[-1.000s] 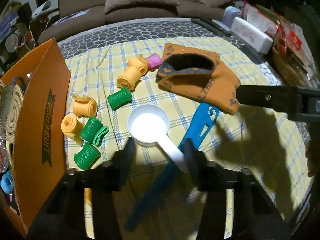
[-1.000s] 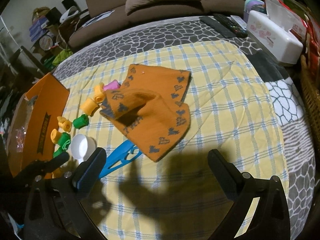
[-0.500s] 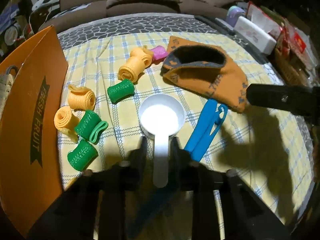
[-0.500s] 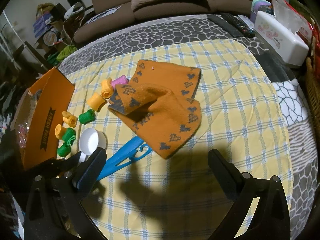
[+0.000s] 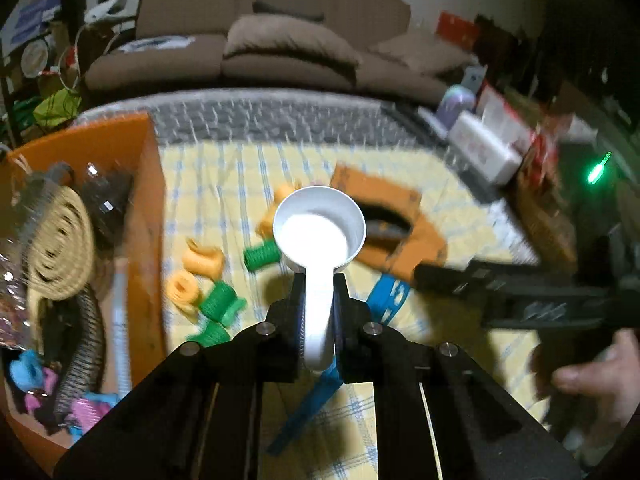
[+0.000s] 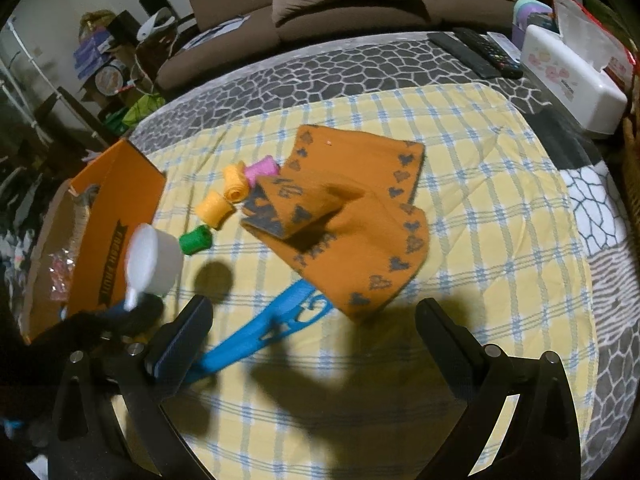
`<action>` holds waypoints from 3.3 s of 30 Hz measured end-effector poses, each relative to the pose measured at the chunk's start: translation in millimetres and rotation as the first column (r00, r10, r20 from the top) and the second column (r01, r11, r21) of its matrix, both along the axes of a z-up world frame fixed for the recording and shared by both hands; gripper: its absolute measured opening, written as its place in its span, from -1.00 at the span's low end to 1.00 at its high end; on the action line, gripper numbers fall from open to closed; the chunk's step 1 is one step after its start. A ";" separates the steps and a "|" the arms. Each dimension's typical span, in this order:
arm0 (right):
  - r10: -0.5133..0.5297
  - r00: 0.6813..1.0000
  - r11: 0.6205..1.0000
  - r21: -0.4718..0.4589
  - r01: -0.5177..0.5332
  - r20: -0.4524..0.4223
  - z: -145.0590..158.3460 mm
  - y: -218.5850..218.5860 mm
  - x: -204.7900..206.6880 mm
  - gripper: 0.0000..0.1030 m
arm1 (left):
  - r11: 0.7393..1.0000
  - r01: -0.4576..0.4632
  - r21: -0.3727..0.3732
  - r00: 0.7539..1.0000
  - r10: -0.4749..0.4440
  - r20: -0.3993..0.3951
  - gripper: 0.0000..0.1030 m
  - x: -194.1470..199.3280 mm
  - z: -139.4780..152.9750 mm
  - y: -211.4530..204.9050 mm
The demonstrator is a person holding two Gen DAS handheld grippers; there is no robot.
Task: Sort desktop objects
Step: 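Grasp the white scoop by its handle with the left gripper and lift, then carry the scoop toward the box with the left while the right approaches a yellow curler, then grasp the yellow curler with the right gripper while the left holds the scoop, then lower the scoop and yellow curler into the box and open both grippers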
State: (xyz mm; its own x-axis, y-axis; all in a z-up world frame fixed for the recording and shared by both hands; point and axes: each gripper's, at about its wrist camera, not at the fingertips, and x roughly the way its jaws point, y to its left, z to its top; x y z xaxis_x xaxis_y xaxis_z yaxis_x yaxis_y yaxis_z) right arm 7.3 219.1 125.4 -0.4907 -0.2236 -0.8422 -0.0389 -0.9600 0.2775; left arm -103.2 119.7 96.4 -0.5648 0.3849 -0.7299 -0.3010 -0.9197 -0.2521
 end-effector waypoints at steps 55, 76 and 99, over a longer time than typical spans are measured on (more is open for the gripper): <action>0.411 0.905 0.910 -0.002 -0.414 -0.109 20.3 -172.6 -8.6 -0.54 | 0.977 -0.208 -0.040 0.978 0.208 -0.002 -0.79 6.8 33.4 -213.9; 0.554 0.828 0.832 0.035 -0.553 -0.088 11.2 -286.6 -12.2 -0.54 | 0.933 -0.219 -0.287 0.960 0.258 0.106 -0.79 9.8 -17.0 -259.4; 0.591 0.801 0.805 -0.003 -0.594 -0.094 7.1 -314.3 -4.0 -0.47 | 0.937 -0.318 -0.148 0.944 0.327 0.040 0.36 8.7 11.1 -278.0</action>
State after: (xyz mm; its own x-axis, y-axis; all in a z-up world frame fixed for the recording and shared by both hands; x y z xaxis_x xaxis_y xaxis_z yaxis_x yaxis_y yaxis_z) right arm 3.3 -95.2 132.5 -0.3231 -0.5187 -0.7916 0.5593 -0.7794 0.2824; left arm -94.5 -158.2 107.5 -0.5929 0.0836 -0.8010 0.0297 -0.9917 -0.1255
